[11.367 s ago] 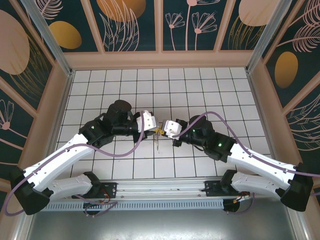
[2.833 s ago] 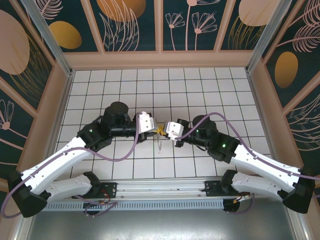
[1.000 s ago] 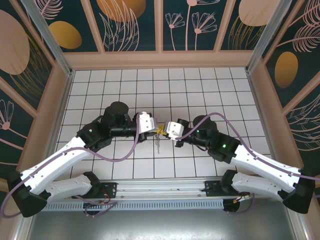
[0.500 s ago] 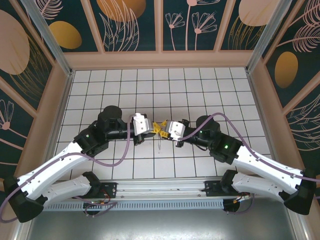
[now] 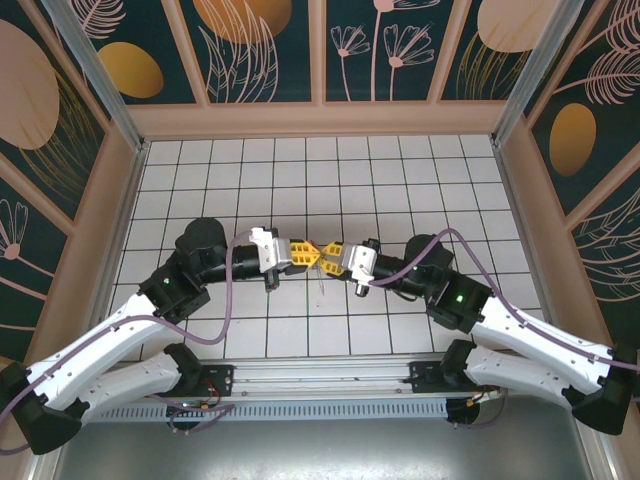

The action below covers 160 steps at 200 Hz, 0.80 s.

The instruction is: Put the keys on the keyring

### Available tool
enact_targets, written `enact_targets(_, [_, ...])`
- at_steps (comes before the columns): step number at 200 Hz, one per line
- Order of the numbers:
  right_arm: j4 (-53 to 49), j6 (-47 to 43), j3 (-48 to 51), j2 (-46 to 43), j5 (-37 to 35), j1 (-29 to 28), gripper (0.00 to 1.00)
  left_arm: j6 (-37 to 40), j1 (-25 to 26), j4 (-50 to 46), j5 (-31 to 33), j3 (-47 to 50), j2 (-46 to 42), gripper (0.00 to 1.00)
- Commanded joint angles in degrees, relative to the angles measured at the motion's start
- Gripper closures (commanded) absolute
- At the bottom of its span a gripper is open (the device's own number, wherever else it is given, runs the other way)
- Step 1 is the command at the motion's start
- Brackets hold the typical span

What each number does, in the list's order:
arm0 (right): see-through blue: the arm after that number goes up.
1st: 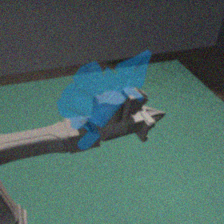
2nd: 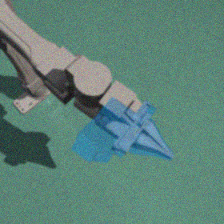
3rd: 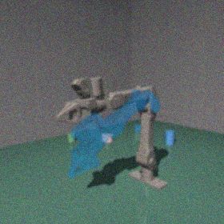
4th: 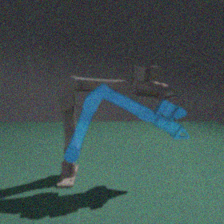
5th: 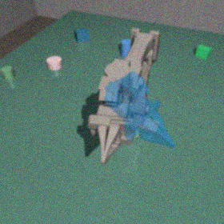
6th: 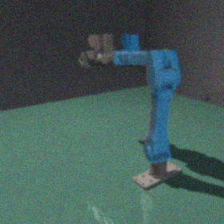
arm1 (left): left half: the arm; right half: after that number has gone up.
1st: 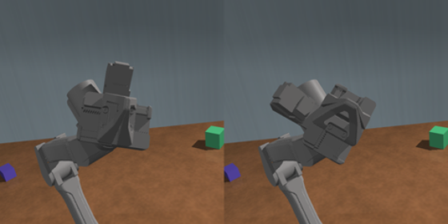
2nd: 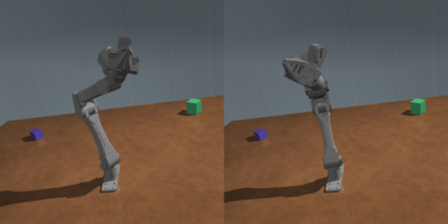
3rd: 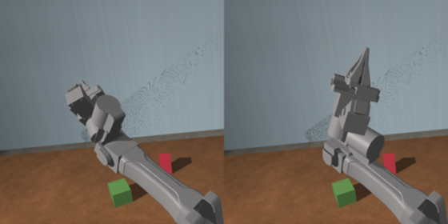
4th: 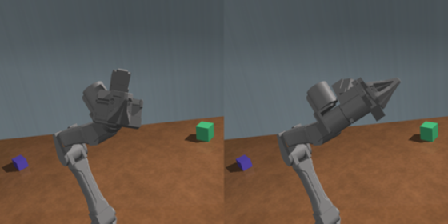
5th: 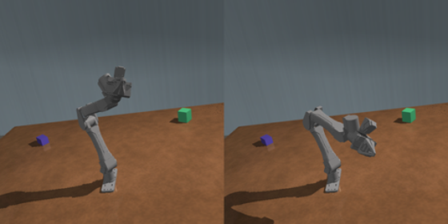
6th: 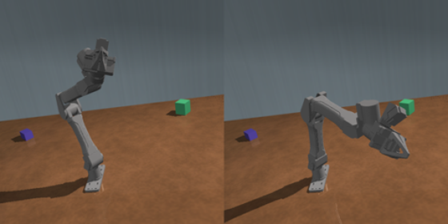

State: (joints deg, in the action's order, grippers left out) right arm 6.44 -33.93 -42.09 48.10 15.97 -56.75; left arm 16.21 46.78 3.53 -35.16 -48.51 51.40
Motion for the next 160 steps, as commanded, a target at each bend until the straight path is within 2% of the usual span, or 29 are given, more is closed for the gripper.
enact_targets(1, [3.60,0.76,1.60,-1.37,2.09,-0.19,0.83,-1.75,0.09,5.80,-3.39,0.68,-0.61,1.00])
enact_targets(67, [6.29,1.68,2.53,-2.22,5.45,-0.12,0.82,-2.58,0.07,8.41,-4.03,2.11,-0.20,1.00])
enact_targets(138, [7.53,2.19,2.62,-2.22,6.47,0.15,0.83,-1.49,0.10,7.19,-3.45,2.27,0.45,1.00])
enact_targets(160, [7.22,2.00,2.53,-1.98,6.23,0.24,0.92,-1.76,0.10,7.69,-3.85,2.25,0.42,1.00])
